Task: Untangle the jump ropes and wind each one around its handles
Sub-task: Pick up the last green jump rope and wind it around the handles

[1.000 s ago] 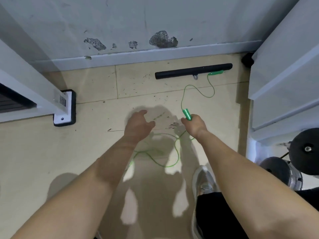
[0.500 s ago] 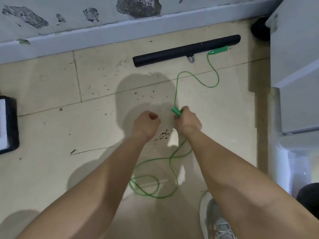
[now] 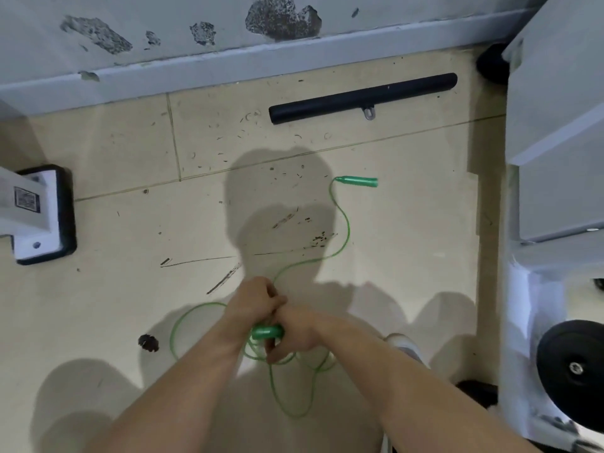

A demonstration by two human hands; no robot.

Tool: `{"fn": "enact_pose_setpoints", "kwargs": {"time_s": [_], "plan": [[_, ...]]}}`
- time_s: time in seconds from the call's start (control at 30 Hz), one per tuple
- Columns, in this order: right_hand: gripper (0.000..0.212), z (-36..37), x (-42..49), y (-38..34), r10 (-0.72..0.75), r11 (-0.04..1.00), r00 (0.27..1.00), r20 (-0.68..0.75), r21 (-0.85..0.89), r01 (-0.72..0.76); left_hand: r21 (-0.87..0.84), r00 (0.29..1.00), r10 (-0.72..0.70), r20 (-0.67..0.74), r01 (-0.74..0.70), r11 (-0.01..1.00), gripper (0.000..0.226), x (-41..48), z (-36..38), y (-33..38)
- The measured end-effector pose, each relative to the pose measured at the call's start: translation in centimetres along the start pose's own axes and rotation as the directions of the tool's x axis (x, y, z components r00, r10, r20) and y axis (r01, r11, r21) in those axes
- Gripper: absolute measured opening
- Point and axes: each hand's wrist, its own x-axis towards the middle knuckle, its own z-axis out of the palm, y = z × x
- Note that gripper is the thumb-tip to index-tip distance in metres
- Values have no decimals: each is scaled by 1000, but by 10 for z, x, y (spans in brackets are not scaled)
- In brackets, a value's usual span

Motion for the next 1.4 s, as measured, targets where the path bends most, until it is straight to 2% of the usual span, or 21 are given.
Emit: {"fn": "enact_pose_setpoints", "kwargs": {"time_s": [0.07, 0.13, 0.17, 0.23, 0.3, 0.37, 0.43, 0.5, 0.6, 0.73, 0.87, 0.97, 1.07, 1.17, 1.3, 1.4], "plan": [[23, -9, -9, 1, 10, 999, 997, -72, 48, -7, -24, 997, -10, -78, 8, 1000, 31, -10, 3, -20], [31, -27, -20, 7, 91, 993, 973, -214, 87, -74, -90, 993, -91, -79, 84, 992, 38, -21, -3, -41], [32, -39, -25, 14, 146, 986, 942, -301, 119, -115, -106, 990, -129, -62, 122, 987, 35, -26, -8, -50], [28, -59, -30, 31, 258, 956, 855, -449, 244, -161, -37, 980, -184, -77, 182, 983, 26, -37, -22, -64], [22, -77, -28, 44, 328, 935, 762, -559, 309, -176, 57, 948, -249, -198, 265, 963, 18, -44, -39, -66], [9, -92, -21, 47, 379, 920, 681, -627, 337, -201, 82, 905, -263, -334, 306, 949, 18, -41, -49, -66], [42, -107, -12, 43, 415, 909, 602, -682, 346, -234, 16, 860, -270, -433, 307, 952, 30, -33, -54, -63], [61, -122, -2, 39, 404, 914, 558, -725, 300, -272, -29, 843, -234, -485, 252, 967, 38, -21, -52, -61], [64, -135, 15, 40, 413, 900, 576, -705, 219, -377, -49, 846, -126, -518, 117, 992, 46, -6, -50, -55], [42, -142, 30, 46, 444, 872, 587, -677, 178, -455, -136, 828, 6, -560, -98, 986, 41, 5, -36, -47], [39, -136, 26, 51, 419, 880, 607, -675, 137, -455, -211, 838, 31, -545, -173, 962, 34, 5, -29, -33], [45, -122, 13, 41, 272, 941, 635, -723, 62, -333, -301, 866, -5, -499, -168, 939, 26, -4, -34, -21], [39, -106, -6, 15, 146, 989, 706, -693, 88, -118, -426, 917, -30, -399, -156, 891, 21, -18, -46, -7], [29, -96, -32, -25, 44, 988, 767, -640, 140, 60, -585, 954, -44, -298, -146, 798, 17, -42, -69, 11], [30, -90, -78, -91, -64, 964, 829, -555, 181, 195, -741, 988, -11, -157, -110, 663, 32, -99, -107, 36], [29, -86, -121, -141, -154, 946, 847, -508, 171, 274, -809, 986, 60, -158, -164, 565, 31, -149, -136, 42]]}}
